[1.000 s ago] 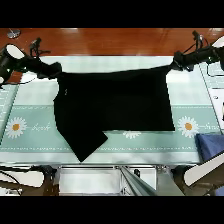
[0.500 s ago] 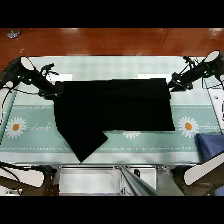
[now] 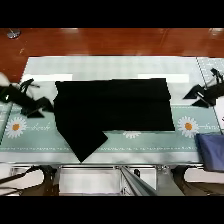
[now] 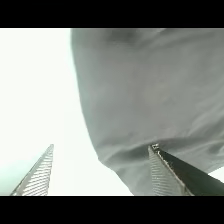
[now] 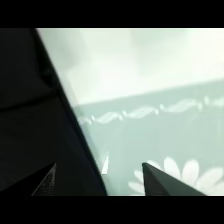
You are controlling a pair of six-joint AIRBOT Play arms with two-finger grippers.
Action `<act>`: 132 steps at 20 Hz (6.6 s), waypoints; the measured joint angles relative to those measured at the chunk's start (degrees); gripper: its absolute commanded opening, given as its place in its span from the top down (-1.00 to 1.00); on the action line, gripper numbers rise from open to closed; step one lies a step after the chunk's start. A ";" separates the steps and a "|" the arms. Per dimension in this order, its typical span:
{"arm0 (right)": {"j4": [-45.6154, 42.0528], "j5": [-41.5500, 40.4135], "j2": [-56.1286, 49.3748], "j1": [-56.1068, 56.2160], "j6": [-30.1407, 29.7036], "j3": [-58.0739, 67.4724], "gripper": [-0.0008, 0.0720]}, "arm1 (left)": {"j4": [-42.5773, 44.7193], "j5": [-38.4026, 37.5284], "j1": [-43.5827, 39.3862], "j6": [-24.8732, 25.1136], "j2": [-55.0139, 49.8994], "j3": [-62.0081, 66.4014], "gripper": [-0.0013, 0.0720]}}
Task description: Fold the shirts.
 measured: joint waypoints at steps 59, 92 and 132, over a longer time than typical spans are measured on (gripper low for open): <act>15.41 -11.80 -14.23 14.19 2.29 15.74 0.92 | -26.82 21.90 -5.73 3.41 -15.30 15.13 0.88; 7.80 6.71 -10.54 18.10 -0.61 22.88 0.93 | -19.10 28.87 -28.39 4.09 8.04 -0.13 0.88; 14.64 -12.39 10.80 48.02 6.40 6.05 0.92 | -9.77 18.80 -21.59 -5.49 30.40 -1.57 0.88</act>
